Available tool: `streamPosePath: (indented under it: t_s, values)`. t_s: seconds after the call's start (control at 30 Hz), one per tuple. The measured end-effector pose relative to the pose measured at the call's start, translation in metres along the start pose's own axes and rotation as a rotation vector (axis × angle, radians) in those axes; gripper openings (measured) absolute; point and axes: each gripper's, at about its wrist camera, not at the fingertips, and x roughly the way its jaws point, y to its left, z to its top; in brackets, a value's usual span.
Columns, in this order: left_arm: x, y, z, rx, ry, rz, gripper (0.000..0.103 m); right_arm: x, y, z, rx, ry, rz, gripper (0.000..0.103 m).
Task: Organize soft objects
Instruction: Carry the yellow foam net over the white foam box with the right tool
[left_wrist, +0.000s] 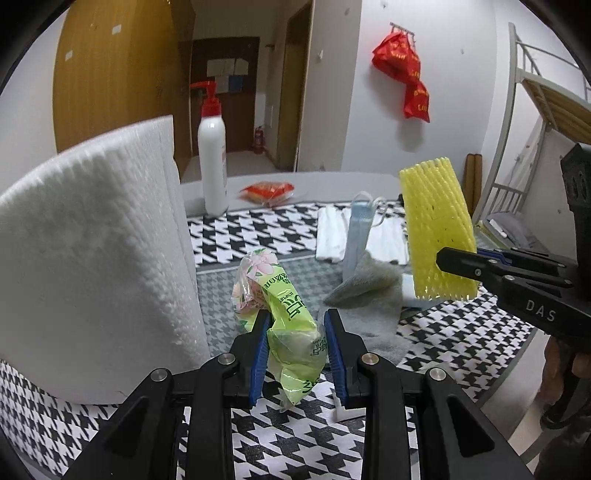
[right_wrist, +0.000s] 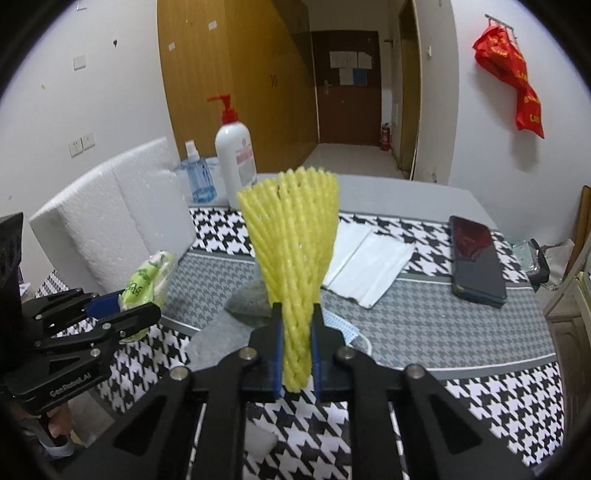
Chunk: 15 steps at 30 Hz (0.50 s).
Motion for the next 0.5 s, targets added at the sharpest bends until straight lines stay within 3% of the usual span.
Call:
streamPosePath:
  t_s: [0.5]
  values:
    - [-0.061,-0.010,0.010,0.059,-0.140,0.004,0.031,-0.071,0.019,-0.005,0.009,-0.142,-0.017,0.015]
